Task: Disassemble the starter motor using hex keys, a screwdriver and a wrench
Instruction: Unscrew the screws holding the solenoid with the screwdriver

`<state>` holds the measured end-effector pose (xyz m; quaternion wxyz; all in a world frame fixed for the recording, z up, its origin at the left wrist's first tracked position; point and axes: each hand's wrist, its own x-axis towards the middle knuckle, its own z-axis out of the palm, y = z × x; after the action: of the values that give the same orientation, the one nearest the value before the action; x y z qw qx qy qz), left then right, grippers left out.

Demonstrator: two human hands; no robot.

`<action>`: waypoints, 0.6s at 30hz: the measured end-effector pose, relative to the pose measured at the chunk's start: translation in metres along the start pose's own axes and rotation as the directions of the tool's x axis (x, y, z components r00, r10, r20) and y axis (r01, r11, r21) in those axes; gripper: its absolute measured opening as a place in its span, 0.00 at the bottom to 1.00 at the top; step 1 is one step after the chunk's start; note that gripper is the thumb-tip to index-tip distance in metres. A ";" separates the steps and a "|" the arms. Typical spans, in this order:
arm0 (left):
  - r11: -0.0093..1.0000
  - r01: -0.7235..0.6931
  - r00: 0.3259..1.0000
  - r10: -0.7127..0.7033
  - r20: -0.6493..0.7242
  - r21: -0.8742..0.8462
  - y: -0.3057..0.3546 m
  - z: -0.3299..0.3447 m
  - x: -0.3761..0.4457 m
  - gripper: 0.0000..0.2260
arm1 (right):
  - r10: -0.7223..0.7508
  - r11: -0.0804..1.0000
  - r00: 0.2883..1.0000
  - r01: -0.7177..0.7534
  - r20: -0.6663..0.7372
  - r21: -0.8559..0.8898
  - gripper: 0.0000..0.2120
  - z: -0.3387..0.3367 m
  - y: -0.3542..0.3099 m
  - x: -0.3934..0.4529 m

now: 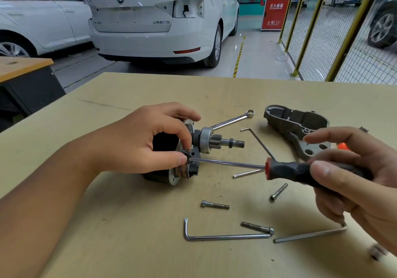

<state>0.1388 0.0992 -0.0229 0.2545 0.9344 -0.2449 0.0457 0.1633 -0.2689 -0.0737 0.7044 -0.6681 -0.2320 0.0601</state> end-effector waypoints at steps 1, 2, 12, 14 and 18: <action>1.000 0.000 1.000 0.000 -0.005 -0.016 -0.001 -0.003 -0.001 0.12 | -0.015 1.000 1.000 0.015 0.001 0.000 0.34 -0.001 0.000 0.000; 1.000 0.002 1.000 -0.002 -0.003 -0.025 -0.003 -0.006 -0.003 0.19 | -0.026 1.000 1.000 0.026 0.000 -0.004 0.35 -0.001 0.000 0.000; 0.966 0.147 0.962 -0.189 0.197 0.211 -0.006 -0.011 -0.003 0.55 | -0.006 1.000 1.000 0.006 0.007 -0.025 0.33 -0.002 0.004 0.000; 0.966 0.149 0.962 -0.190 0.195 0.210 -0.005 -0.011 -0.004 0.56 | -0.018 0.999 0.999 0.020 0.034 -0.051 0.36 -0.002 0.004 -0.001; 0.968 0.155 0.959 -0.195 0.204 0.198 -0.004 -0.012 -0.004 0.55 | -0.048 0.997 0.999 0.048 -0.004 -0.067 0.38 0.000 0.010 0.000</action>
<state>0.1377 0.1101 -0.0154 0.1433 0.9708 -0.1828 -0.0597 0.1652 -0.2680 -0.0834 0.6835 -0.6858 -0.2478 0.0333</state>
